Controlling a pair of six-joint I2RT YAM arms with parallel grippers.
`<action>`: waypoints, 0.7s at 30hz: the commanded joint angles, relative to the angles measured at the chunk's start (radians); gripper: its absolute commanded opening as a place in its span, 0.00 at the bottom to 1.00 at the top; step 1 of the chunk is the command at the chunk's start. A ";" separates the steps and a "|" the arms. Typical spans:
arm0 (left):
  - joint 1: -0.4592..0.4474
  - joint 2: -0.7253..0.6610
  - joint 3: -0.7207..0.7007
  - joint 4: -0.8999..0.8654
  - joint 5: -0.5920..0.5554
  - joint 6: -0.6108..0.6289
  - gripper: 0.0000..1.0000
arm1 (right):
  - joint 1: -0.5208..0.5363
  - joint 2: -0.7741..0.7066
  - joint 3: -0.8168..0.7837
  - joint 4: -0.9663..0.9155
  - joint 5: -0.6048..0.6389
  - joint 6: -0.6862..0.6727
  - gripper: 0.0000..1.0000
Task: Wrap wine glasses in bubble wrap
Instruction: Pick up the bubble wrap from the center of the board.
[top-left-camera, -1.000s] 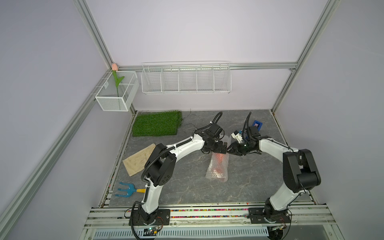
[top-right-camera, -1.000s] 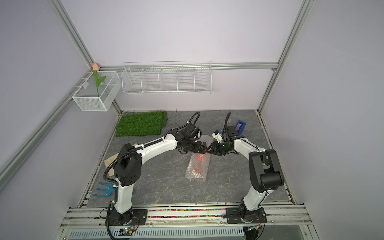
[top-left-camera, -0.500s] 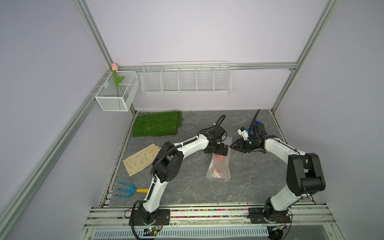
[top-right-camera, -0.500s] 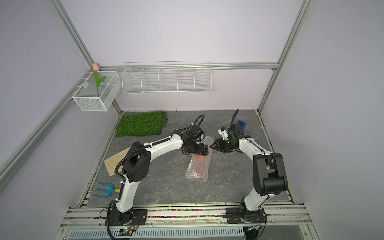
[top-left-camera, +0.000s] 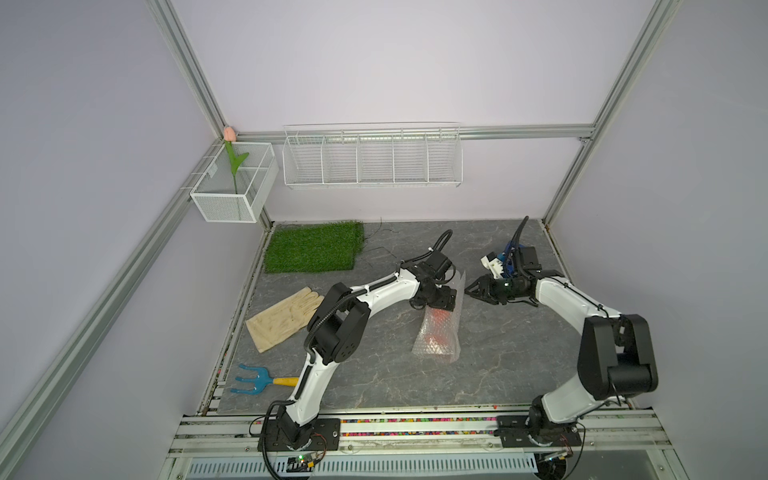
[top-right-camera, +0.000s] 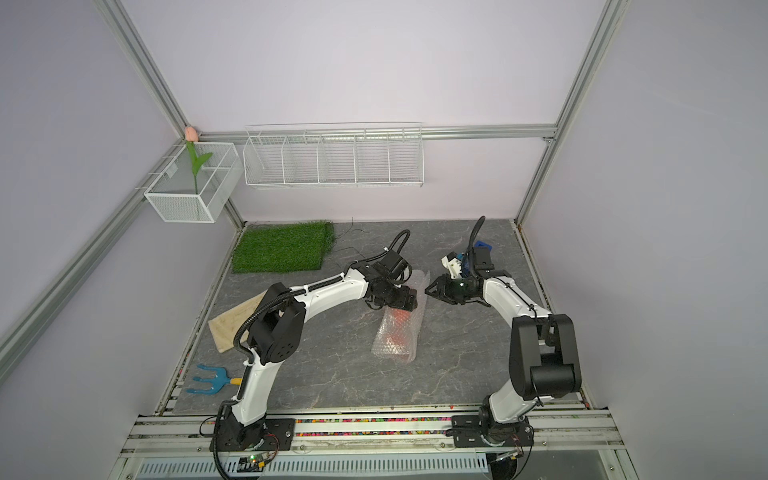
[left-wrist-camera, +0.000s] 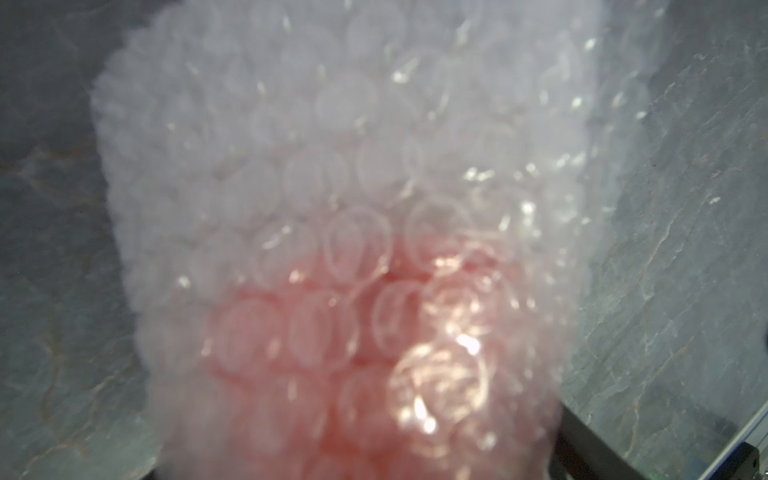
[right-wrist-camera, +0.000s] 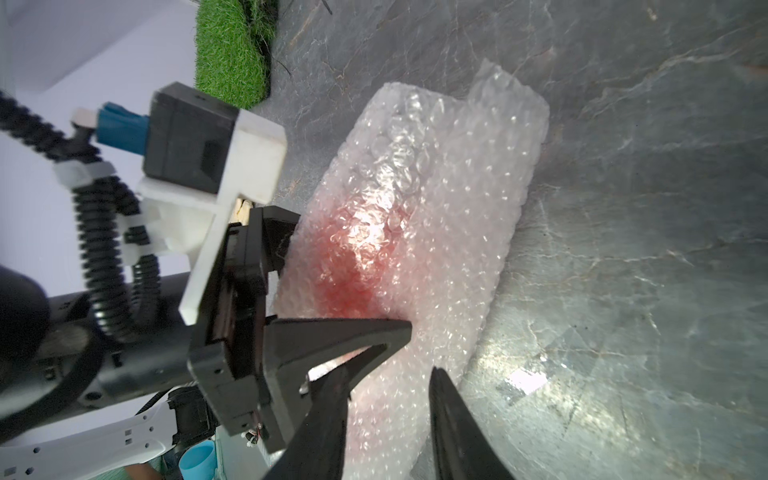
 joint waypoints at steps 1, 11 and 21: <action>0.020 -0.084 -0.100 0.163 0.025 0.003 0.83 | -0.013 -0.067 -0.001 -0.039 0.017 -0.019 0.36; 0.033 -0.328 -0.385 0.545 -0.004 0.073 0.81 | -0.040 -0.188 -0.013 -0.080 0.061 -0.030 0.37; 0.019 -0.559 -0.861 1.387 -0.086 0.204 0.81 | -0.030 -0.311 0.066 -0.127 -0.009 -0.036 0.38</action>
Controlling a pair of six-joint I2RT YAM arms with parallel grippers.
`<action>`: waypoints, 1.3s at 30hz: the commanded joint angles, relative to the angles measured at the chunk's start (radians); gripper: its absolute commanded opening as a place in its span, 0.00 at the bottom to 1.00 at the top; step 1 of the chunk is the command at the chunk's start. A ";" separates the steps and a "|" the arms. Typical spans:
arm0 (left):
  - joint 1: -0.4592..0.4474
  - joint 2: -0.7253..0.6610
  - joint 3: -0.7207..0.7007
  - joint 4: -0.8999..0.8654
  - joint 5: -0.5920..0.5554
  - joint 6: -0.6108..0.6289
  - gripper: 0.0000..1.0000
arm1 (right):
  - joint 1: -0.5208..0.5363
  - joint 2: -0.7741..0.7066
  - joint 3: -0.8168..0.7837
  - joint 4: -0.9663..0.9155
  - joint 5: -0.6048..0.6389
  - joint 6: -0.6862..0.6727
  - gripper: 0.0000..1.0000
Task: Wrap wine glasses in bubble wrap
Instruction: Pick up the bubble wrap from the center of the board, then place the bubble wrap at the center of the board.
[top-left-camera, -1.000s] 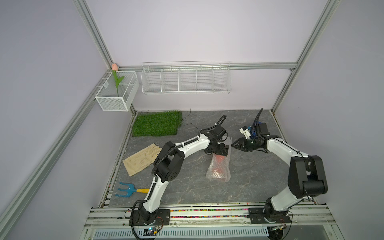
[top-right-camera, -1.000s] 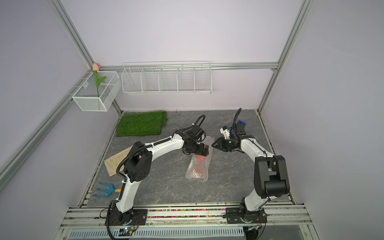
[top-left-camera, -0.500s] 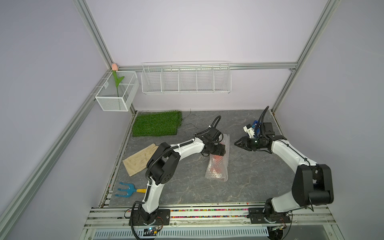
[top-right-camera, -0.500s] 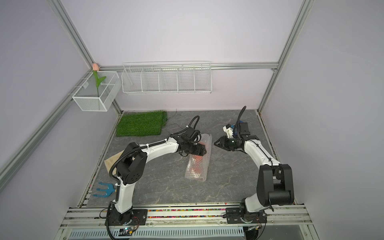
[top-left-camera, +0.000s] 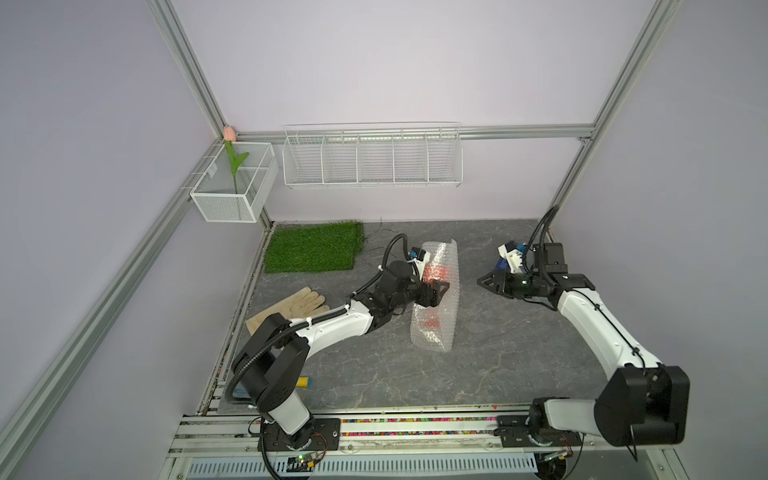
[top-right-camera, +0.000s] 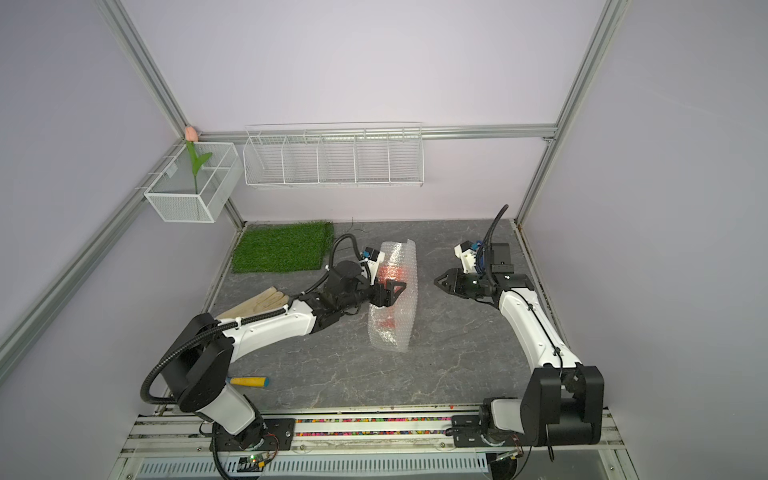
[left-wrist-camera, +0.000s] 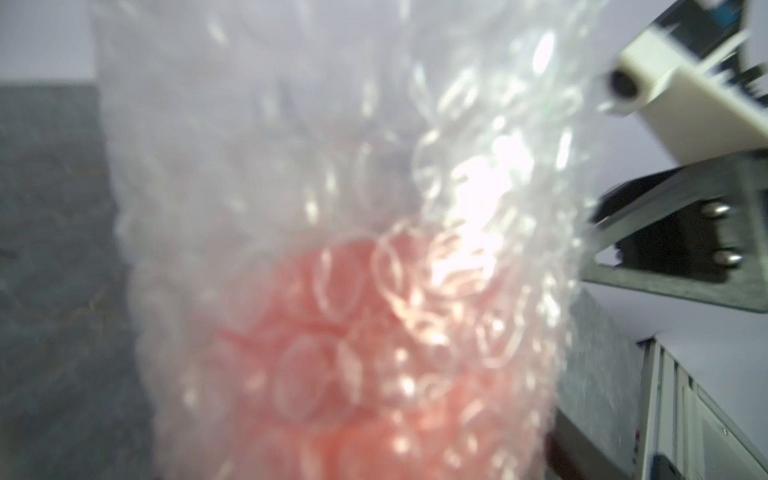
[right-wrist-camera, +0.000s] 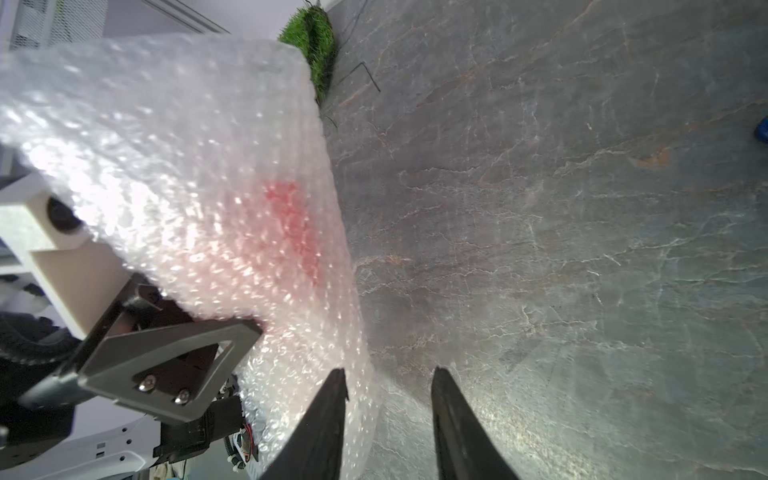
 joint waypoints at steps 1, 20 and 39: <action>-0.018 -0.003 -0.154 0.505 -0.063 0.112 0.81 | 0.014 -0.061 0.046 -0.036 -0.041 -0.028 0.38; -0.162 0.220 -0.418 1.027 -0.127 0.397 0.85 | 0.209 -0.178 -0.062 -0.058 -0.009 -0.047 0.41; -0.187 0.148 -0.555 1.025 -0.162 0.411 1.00 | 0.451 0.004 -0.002 -0.001 0.127 -0.029 0.40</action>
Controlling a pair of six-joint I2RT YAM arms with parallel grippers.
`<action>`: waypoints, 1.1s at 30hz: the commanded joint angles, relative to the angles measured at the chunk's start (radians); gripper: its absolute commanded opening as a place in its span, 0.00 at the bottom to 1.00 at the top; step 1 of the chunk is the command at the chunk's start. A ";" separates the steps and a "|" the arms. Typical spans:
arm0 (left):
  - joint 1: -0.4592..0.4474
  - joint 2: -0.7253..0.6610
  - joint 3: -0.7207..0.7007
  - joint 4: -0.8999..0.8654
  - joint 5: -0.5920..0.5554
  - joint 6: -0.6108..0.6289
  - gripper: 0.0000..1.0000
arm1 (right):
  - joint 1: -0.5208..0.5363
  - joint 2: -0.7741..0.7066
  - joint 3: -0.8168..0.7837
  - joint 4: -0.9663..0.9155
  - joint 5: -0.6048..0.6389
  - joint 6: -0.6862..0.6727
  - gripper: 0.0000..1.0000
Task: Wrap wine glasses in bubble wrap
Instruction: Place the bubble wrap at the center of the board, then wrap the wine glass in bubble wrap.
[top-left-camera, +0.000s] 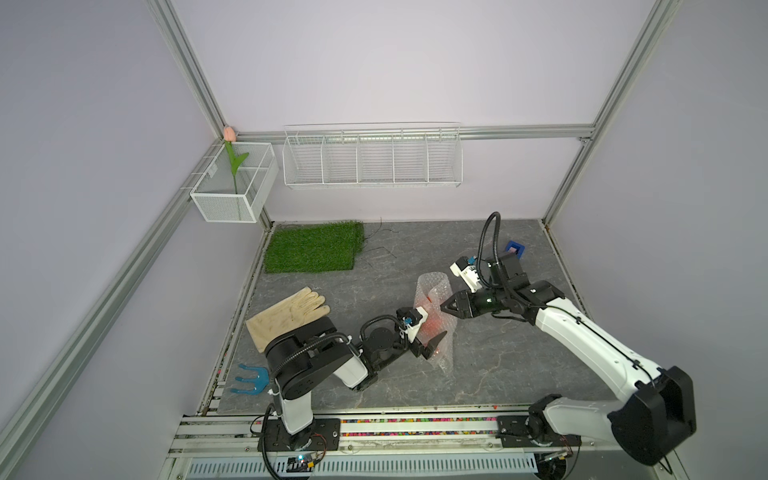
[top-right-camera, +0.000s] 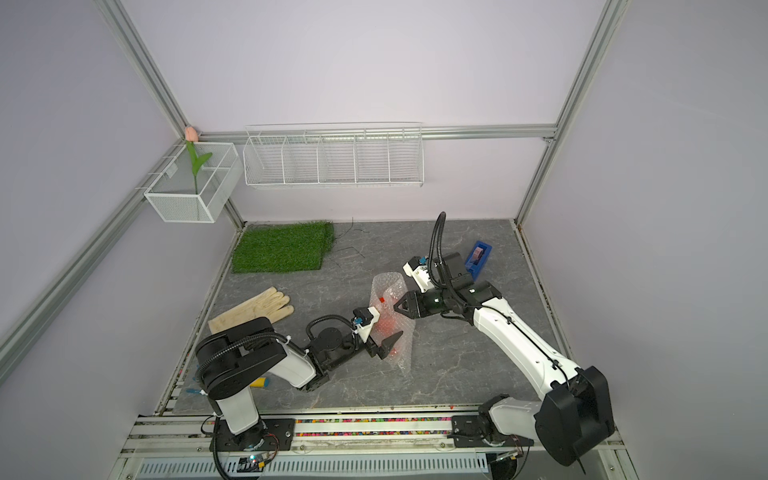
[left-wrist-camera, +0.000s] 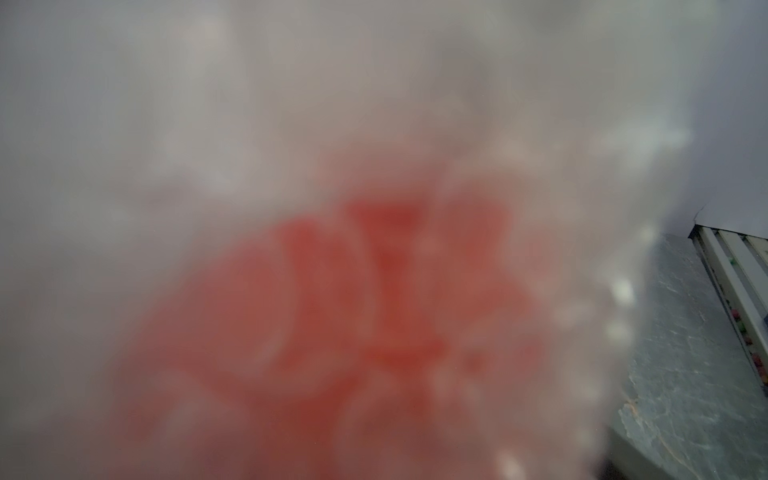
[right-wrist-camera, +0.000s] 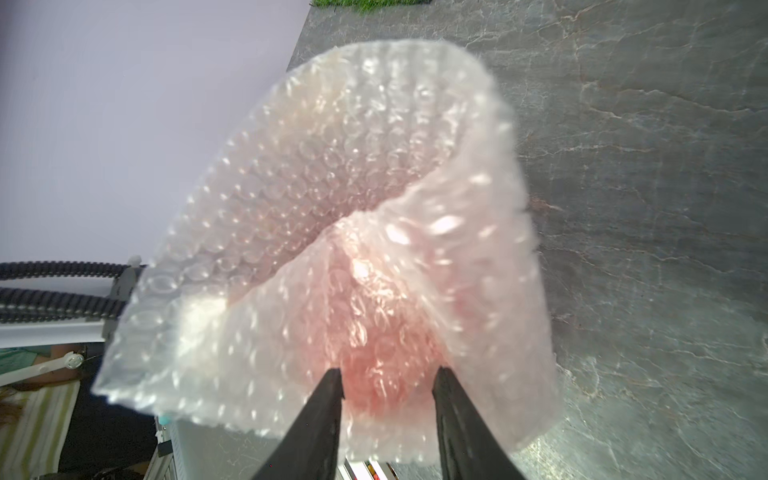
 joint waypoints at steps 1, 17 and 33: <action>-0.005 -0.049 -0.035 0.041 -0.028 0.037 1.00 | 0.027 0.030 0.021 0.001 0.043 -0.002 0.40; -0.003 -0.525 -0.050 -0.479 -0.139 0.013 1.00 | 0.065 0.084 0.073 -0.060 0.067 -0.026 0.40; 0.123 -0.819 0.193 -1.139 0.057 -0.006 0.85 | 0.104 0.149 0.121 -0.037 0.034 -0.022 0.40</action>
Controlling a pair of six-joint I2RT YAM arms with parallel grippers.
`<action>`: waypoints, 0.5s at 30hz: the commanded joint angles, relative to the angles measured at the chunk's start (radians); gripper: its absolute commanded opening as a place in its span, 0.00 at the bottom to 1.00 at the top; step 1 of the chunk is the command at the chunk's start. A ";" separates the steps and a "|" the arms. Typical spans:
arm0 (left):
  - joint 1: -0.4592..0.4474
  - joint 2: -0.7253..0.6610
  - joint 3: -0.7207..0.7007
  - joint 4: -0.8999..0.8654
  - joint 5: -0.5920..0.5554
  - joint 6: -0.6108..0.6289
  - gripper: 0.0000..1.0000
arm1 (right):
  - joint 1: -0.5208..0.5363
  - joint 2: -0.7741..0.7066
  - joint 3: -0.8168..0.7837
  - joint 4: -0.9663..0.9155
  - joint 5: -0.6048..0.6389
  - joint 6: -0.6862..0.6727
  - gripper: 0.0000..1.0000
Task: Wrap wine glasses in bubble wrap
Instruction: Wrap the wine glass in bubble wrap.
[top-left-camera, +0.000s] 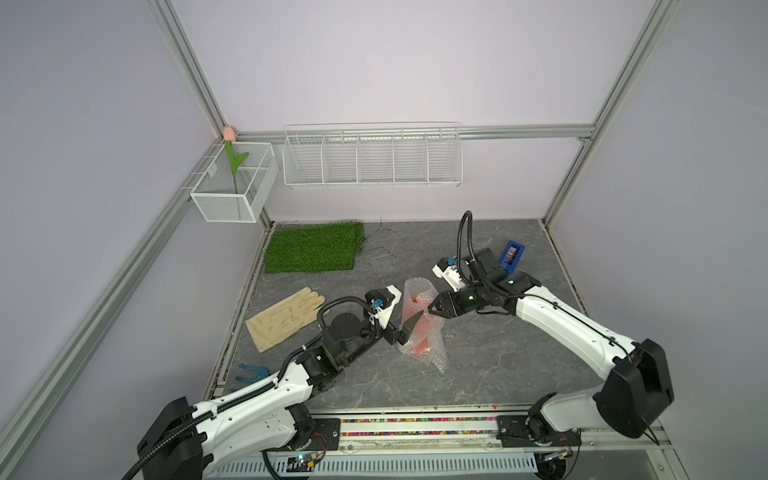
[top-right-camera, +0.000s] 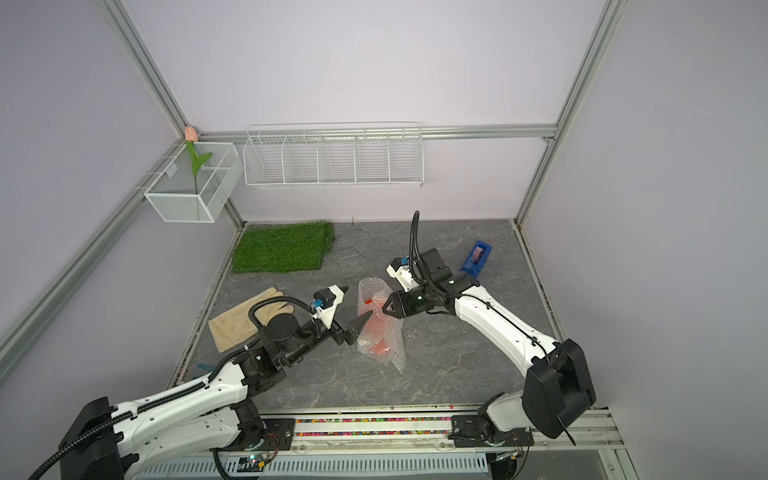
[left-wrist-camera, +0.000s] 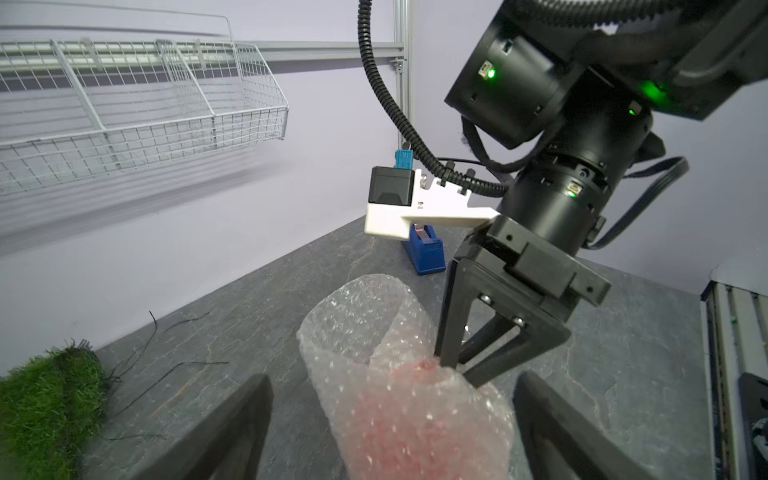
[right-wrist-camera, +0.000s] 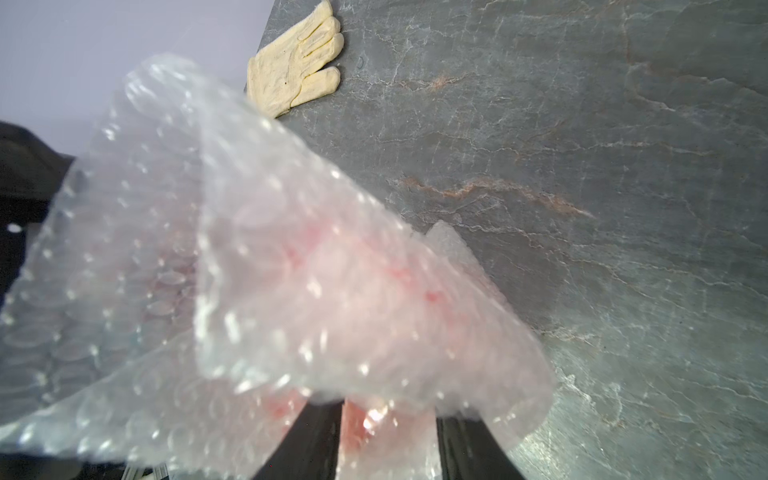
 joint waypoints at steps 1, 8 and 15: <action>0.046 0.022 0.085 -0.193 0.131 -0.027 0.81 | 0.012 0.017 0.020 0.003 -0.026 -0.006 0.40; 0.088 0.122 0.212 -0.395 0.337 -0.036 0.46 | 0.012 -0.003 0.049 -0.014 -0.054 -0.010 0.40; 0.126 0.209 0.238 -0.467 0.497 -0.071 0.29 | -0.043 -0.076 0.076 -0.075 -0.082 -0.023 0.41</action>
